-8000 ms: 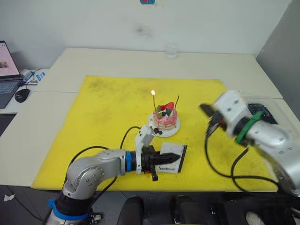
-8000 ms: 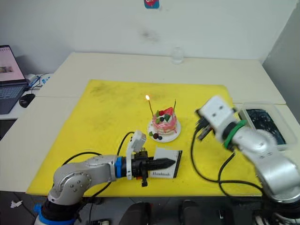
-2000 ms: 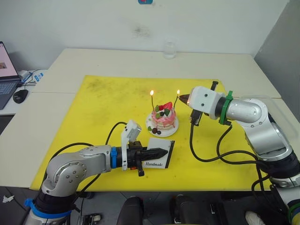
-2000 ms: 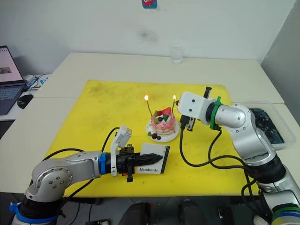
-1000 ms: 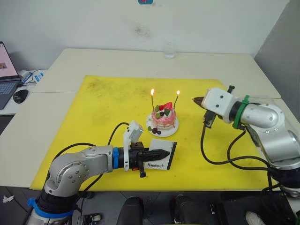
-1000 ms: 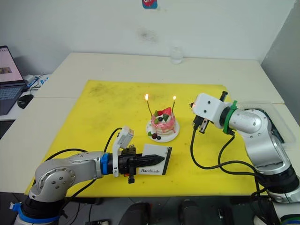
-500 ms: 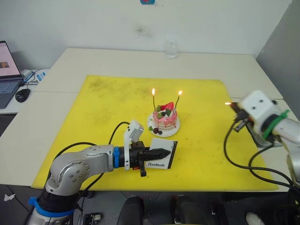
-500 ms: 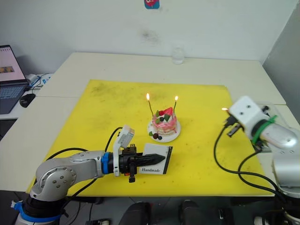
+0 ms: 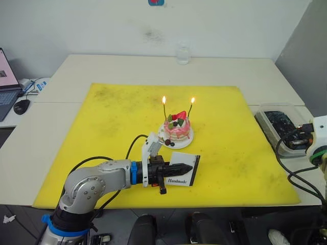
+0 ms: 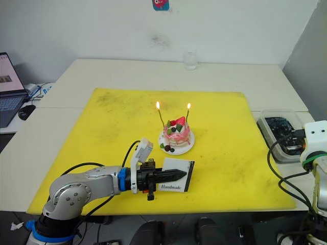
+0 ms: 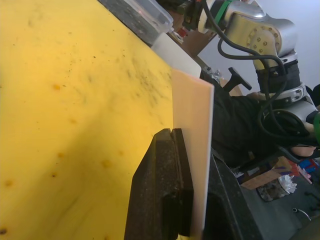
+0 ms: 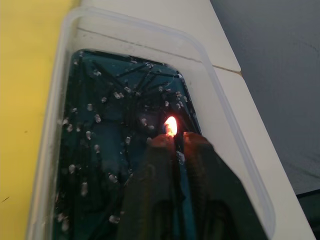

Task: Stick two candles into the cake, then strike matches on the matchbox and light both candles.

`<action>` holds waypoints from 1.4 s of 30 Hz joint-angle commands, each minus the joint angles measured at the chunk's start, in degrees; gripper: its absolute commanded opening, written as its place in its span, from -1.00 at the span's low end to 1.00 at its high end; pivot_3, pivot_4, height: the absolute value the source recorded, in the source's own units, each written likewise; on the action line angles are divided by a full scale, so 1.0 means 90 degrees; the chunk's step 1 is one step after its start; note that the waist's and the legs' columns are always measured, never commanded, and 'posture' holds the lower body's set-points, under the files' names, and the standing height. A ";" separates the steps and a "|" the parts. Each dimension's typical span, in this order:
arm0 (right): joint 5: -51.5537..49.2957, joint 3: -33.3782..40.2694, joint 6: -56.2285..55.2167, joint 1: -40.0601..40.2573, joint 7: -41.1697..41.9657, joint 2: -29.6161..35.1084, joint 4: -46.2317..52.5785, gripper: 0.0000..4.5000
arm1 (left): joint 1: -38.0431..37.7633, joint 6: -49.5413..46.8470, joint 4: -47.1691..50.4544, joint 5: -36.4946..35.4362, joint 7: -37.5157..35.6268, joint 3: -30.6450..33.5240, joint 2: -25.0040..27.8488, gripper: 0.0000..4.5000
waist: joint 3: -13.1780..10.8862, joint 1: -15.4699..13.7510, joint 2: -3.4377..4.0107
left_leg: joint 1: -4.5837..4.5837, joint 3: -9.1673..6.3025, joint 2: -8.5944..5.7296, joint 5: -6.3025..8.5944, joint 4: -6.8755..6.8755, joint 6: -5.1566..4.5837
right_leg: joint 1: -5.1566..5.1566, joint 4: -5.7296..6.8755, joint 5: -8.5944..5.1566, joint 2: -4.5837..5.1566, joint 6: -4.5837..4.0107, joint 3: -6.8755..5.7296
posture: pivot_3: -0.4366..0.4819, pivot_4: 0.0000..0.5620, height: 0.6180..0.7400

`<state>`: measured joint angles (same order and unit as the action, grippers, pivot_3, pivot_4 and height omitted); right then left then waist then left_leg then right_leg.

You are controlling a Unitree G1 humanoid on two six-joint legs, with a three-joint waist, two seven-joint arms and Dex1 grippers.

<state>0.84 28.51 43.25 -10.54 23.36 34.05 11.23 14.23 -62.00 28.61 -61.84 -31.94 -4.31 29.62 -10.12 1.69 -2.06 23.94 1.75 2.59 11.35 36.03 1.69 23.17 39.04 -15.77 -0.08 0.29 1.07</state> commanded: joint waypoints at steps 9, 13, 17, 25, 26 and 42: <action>-0.0458 0.0233 -0.0446 0.0058 -0.0298 0.0125 0.0701 0.98 | -0.0210 -0.0040 0.0314 -0.0148 0.0332 0.0291 0.0160 -1.00 | 0.0001 -0.0010 0.0002 | 0.0003 -0.0005 0.0004 0.0000 -0.0002 0.0000 | 0.0000 -0.0002 -0.0001 0.0000 0.0001 -0.0003 | -0.05 -0.47 1.00; -0.0837 0.0048 -0.0525 0.0335 0.0274 0.0407 0.1605 0.98 | -0.0231 -0.0350 0.0218 -0.0431 0.0810 0.0530 0.0190 -1.00 | -0.0002 -0.0011 0.0007 | 0.0003 -0.0004 0.0004 0.0000 -0.0001 0.0000 | 0.0000 -0.0001 0.0000 0.0002 0.0001 -0.0002 | -0.05 -0.47 1.00; -0.1690 -0.0247 -0.0368 0.0927 0.1485 0.0867 0.2537 0.98 | -0.0126 -0.0862 0.0030 -0.0444 0.1180 0.0485 0.0353 -1.00 | -0.0002 -0.0009 0.0007 | 0.0000 -0.0010 0.0008 0.0000 -0.0002 0.0000 | -0.0002 -0.0002 -0.0001 0.0000 0.0002 -0.0009 | -0.05 -0.47 1.00; -0.3641 -0.0664 0.0497 0.1290 0.3098 0.1856 0.3648 0.98 | 0.0401 -0.1820 -0.0623 -0.0881 0.2060 0.0609 -0.0007 -1.00 | -0.0004 -0.0023 0.0001 | 0.0001 -0.0007 0.0003 0.0000 0.0006 0.0000 | -0.0006 -0.0003 0.0005 0.0003 0.0011 -0.0006 | -0.05 -0.47 1.00; -0.3842 -0.0704 0.0632 0.1282 0.3152 0.1945 0.3733 0.98 | 0.0439 -0.1918 -0.0653 -0.0898 0.2100 0.0608 -0.0002 -1.00 | -0.0004 -0.0023 -0.0002 | 0.0001 -0.0009 0.0003 0.0000 0.0006 0.0000 | -0.0007 -0.0004 0.0005 0.0003 0.0011 -0.0008 | -0.05 -0.47 1.00; -0.4371 -0.1419 0.0730 0.0962 0.2984 0.2375 0.3774 1.00 | 0.0426 -0.2489 -0.0313 -0.1359 0.1974 0.1043 0.0673 0.79 | -0.0006 -0.0021 -0.0006 | 0.0002 -0.0013 0.0007 0.0000 0.0003 0.0000 | -0.0004 -0.0005 0.0003 0.0012 0.0008 -0.0011 | -0.05 -0.47 1.00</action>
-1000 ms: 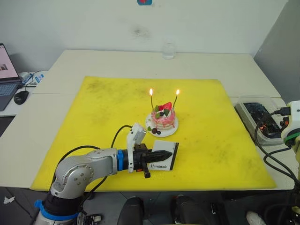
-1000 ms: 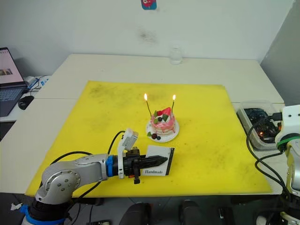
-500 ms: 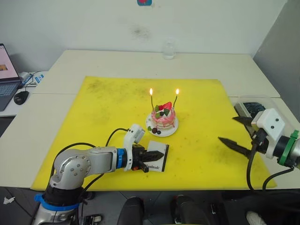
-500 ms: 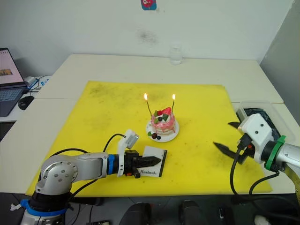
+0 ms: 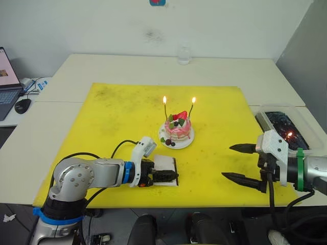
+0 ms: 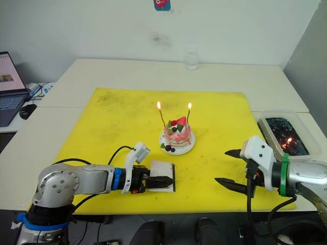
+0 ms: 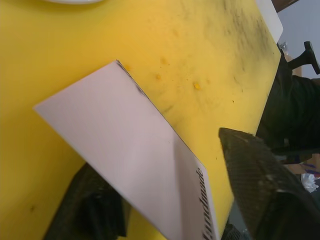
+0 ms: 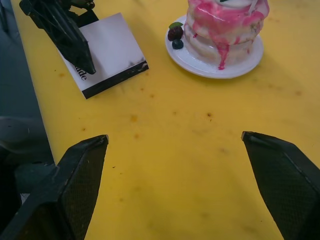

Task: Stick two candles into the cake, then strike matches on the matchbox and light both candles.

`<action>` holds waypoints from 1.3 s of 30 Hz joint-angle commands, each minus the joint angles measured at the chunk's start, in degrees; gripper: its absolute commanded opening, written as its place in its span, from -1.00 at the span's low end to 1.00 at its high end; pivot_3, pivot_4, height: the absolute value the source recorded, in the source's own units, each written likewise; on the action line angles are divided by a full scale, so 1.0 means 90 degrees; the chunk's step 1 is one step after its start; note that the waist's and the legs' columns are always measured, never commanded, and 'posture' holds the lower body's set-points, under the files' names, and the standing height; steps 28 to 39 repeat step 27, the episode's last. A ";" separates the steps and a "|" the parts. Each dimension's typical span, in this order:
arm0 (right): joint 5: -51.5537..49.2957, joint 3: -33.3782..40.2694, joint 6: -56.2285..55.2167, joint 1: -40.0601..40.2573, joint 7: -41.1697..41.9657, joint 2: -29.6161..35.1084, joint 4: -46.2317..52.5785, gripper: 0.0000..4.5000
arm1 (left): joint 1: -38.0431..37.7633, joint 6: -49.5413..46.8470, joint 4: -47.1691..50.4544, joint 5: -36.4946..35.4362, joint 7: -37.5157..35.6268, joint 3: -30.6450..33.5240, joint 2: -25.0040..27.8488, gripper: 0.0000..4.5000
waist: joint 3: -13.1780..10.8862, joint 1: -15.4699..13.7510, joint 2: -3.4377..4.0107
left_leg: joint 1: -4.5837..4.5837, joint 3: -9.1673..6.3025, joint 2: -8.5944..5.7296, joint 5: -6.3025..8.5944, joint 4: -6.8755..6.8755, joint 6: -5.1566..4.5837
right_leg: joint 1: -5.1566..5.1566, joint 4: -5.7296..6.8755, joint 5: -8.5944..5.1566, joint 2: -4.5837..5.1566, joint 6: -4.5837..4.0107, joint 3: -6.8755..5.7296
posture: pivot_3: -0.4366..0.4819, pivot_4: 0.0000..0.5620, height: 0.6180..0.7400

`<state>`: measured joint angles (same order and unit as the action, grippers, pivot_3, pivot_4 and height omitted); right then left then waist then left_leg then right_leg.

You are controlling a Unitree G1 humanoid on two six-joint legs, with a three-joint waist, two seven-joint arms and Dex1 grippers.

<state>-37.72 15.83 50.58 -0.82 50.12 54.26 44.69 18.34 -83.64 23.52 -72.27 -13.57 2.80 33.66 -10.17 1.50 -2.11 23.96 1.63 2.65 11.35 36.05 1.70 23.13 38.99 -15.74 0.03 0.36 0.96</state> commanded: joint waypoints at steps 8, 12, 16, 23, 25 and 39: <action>-0.0077 0.0118 -0.0220 -0.0316 0.0184 0.0494 -0.0031 1.00 | -0.0182 0.0096 0.0810 -0.0335 -0.1000 0.0874 0.1762 0.93 | -0.0005 -0.0001 -0.0008 | 0.0002 0.0000 0.0004 0.0000 -0.0004 0.0001 | 0.0006 -0.0002 -0.0003 0.0009 -0.0006 -0.0001 | -0.05 -0.47 1.00; 0.0142 0.0453 -0.0649 -0.0311 0.0447 0.0728 -0.0300 1.00 | -0.0954 0.2175 0.1178 0.1526 -0.2885 0.1057 0.3105 0.93 | -0.0007 -0.0008 -0.0006 | 0.0001 0.0009 0.0002 0.0002 -0.0011 0.0002 | 0.0009 -0.0008 -0.0010 0.0018 -0.0017 0.0002 | -0.05 -0.47 1.00; 0.0331 0.0921 -0.1146 -0.0321 0.0884 0.1012 -0.0880 1.00 | -0.1678 0.4247 0.0584 0.3295 -0.3839 0.1245 0.3651 0.93 | -0.0010 -0.0056 -0.0003 | -0.0001 0.0009 -0.0001 0.0002 -0.0013 0.0002 | 0.0007 -0.0011 -0.0037 0.0031 -0.0065 -0.0003 | -0.05 -0.47 1.00; 0.0515 0.1553 -0.1648 -0.0409 0.1723 0.1643 -0.1869 1.00 | -0.1781 0.5910 -0.0844 0.4467 -0.4786 0.1559 0.3726 0.93 | -0.0013 -0.0094 0.0000 | 0.0002 0.0017 0.0002 0.0003 -0.0018 0.0000 | 0.0013 -0.0013 -0.0042 0.0041 -0.0073 -0.0006 | -0.05 -0.47 1.00; 0.0515 0.1629 -0.1701 -0.0482 0.1834 0.1757 -0.2027 1.00 | -0.1621 0.6003 -0.1107 0.4553 -0.4976 0.1534 0.3755 0.93 | -0.0013 -0.0104 0.0001 | 0.0002 0.0018 0.0004 0.0003 -0.0023 0.0000 | 0.0014 -0.0014 -0.0044 0.0042 -0.0076 -0.0009 | -0.05 -0.47 1.00; 0.0515 0.1605 -0.1757 -0.0566 0.1876 0.1784 -0.2113 1.00 | -0.1486 0.6029 -0.1212 0.4561 -0.5122 0.1506 0.3708 0.93 | -0.0013 -0.0106 0.0001 | 0.0002 0.0019 0.0005 0.0004 -0.0027 0.0000 | 0.0015 -0.0014 -0.0045 0.0042 -0.0077 -0.0010 | -0.05 -0.47 1.00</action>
